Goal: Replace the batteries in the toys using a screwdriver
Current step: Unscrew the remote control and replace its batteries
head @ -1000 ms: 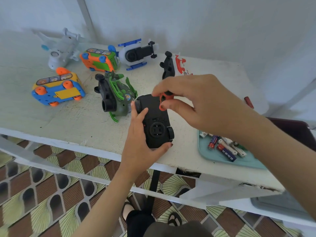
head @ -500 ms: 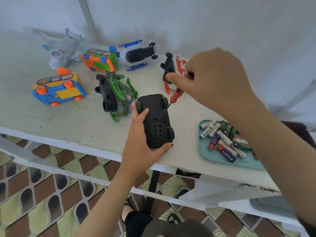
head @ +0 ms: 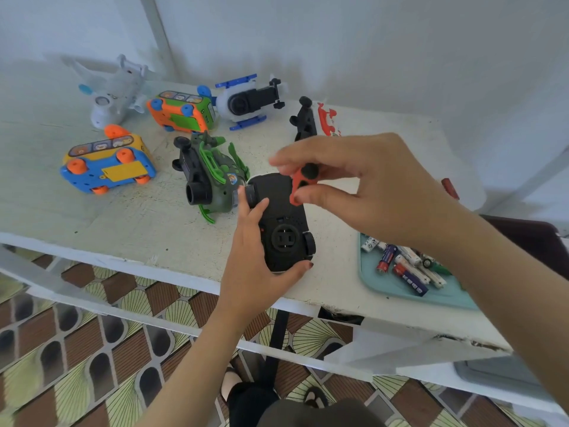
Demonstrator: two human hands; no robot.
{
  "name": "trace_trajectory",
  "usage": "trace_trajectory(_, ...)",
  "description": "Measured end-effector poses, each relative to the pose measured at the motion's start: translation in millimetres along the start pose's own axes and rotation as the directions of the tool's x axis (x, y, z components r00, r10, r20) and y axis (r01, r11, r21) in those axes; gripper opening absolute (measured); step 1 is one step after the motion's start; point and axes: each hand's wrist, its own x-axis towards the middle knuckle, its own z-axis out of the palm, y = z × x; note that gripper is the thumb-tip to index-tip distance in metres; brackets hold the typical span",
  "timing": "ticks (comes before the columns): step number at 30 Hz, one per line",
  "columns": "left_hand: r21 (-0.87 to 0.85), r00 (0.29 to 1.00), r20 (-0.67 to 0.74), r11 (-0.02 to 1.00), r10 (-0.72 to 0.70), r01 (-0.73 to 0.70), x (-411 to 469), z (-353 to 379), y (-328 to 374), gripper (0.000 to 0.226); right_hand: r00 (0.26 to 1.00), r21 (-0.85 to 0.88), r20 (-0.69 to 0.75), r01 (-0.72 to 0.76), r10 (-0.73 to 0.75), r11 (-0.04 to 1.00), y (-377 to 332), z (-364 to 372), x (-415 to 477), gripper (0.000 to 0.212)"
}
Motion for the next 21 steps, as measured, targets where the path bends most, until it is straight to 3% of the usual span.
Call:
trace_trajectory(5, 0.012, 1.000, 0.003, 1.000, 0.002, -0.002, -0.4, 0.3, -1.0, 0.103, 1.000, -0.178, -0.027, -0.011, 0.006, 0.984, -7.2, -2.5, 11.3, 0.014)
trace_trajectory(12, 0.014, 1.000, 0.007, 1.000, -0.006, 0.006, -0.7, -0.4, 1.3, 0.104, 0.973, -0.439, -0.027, -0.217, 0.229, 0.872, -15.4, -9.3, 22.3, 0.030)
trace_trajectory(16, 0.017, 1.000, 0.004, 1.000, -0.010, 0.010, -0.9, -0.4, 0.6, 0.105, 0.952, -0.549, -0.114, -0.298, 0.284, 0.781, -27.3, -6.4, 19.5, 0.054)
trace_trajectory(21, 0.014, 1.000, 0.002, 1.000, 0.001, -0.001, -1.0, -0.9, 1.0, 0.104, 0.910, -0.623, -0.174, -0.397, 0.375, 0.674, -25.7, -8.4, 10.6, 0.052)
